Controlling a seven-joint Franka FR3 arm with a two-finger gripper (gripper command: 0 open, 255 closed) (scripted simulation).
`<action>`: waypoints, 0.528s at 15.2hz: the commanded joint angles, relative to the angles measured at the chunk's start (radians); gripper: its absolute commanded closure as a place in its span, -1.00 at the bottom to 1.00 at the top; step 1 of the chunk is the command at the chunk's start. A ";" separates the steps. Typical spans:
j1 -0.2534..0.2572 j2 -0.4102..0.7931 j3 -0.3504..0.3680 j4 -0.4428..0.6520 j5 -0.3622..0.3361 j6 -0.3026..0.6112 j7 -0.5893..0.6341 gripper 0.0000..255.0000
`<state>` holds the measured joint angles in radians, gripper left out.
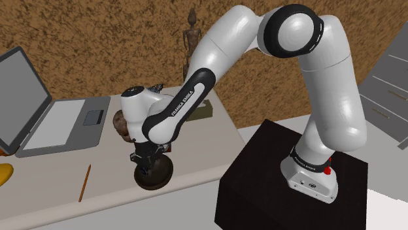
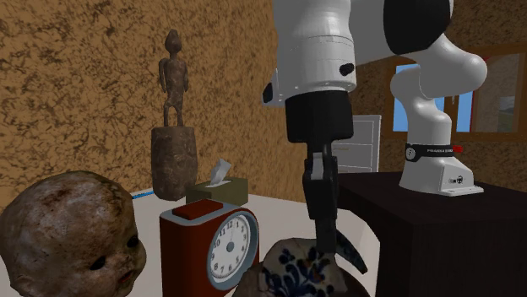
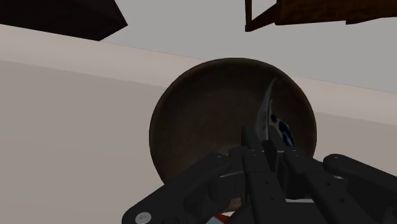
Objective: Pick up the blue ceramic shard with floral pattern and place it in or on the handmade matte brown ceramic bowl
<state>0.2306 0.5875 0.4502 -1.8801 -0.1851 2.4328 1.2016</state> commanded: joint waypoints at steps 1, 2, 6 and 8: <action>0.010 0.024 -0.009 0.011 -0.010 0.012 0.007 1.00; 0.013 0.034 -0.013 0.012 -0.014 0.021 0.009 1.00; 0.026 0.074 -0.029 0.017 -0.031 0.055 0.015 1.00; 0.032 0.095 -0.037 0.022 -0.039 0.072 0.018 1.00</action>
<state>0.2587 0.6678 0.4178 -1.8624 -0.2188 2.4952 1.2184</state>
